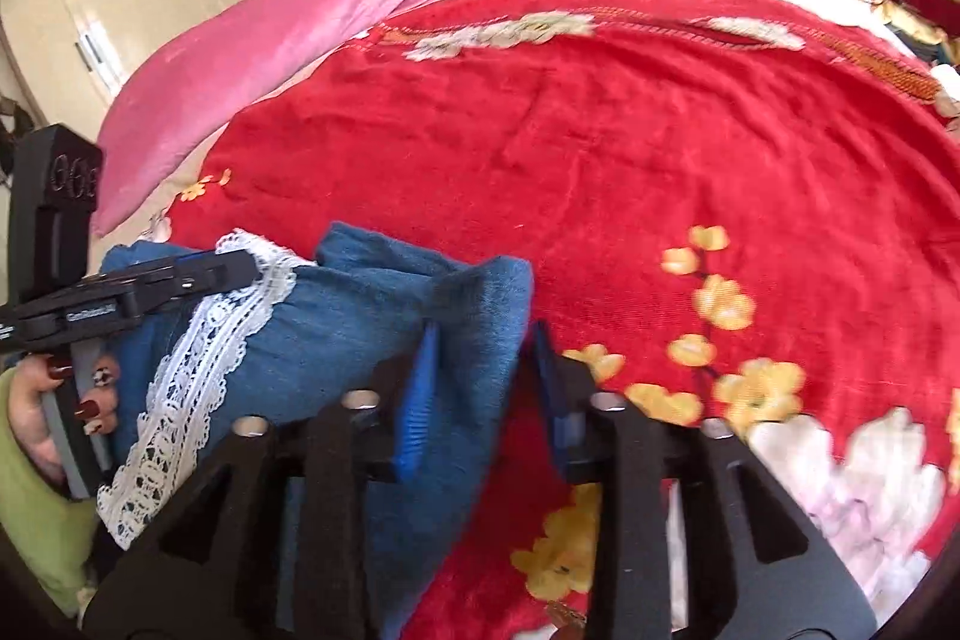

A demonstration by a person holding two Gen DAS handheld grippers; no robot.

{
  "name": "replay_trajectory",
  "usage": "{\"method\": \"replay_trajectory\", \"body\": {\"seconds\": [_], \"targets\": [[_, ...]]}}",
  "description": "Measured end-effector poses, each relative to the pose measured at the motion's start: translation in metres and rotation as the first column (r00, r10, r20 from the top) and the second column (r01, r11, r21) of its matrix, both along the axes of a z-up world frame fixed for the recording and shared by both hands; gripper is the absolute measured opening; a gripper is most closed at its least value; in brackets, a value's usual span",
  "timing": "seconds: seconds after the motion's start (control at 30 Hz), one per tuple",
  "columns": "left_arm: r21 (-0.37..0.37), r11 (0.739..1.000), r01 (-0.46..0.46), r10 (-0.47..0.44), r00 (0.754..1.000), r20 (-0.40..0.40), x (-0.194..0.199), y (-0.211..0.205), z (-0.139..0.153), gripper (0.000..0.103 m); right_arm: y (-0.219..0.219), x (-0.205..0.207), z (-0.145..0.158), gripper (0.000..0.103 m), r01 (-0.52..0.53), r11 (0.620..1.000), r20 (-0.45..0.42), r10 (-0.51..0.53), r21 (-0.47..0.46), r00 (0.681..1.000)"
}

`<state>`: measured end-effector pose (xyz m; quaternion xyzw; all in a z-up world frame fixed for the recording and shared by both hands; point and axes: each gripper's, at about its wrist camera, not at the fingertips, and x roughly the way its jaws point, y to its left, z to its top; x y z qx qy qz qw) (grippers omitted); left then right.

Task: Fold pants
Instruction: 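Lay the folded hem flat and open both tools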

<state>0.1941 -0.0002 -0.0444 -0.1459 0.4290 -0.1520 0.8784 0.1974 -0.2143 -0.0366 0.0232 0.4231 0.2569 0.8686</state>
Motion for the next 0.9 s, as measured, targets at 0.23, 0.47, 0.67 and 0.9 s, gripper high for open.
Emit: {"method": "replay_trajectory", "body": {"seconds": [0.23,0.47,0.67,0.9], "targets": [[0.08,0.994,-0.073,0.066,0.994,0.084,-0.04,0.025,0.033,0.056,-0.02,-0.029,0.023,0.06,0.038,0.999,0.063,-0.039,0.014,0.997],[0.15,0.984,-0.099,0.08,0.989,0.124,-0.073,0.036,0.055,0.072,-0.023,-0.067,0.04,0.074,0.025,1.0,0.117,-0.024,-0.004,0.993],[0.154,0.983,-0.099,0.077,0.987,0.141,-0.099,0.034,0.063,0.083,-0.017,-0.087,0.051,0.079,0.0,1.0,0.144,0.004,-0.03,0.989],[0.152,0.982,-0.116,0.095,0.986,0.136,-0.117,0.036,0.066,0.084,-0.019,-0.108,0.06,0.085,0.008,0.998,0.175,0.003,-0.061,0.985]]}}
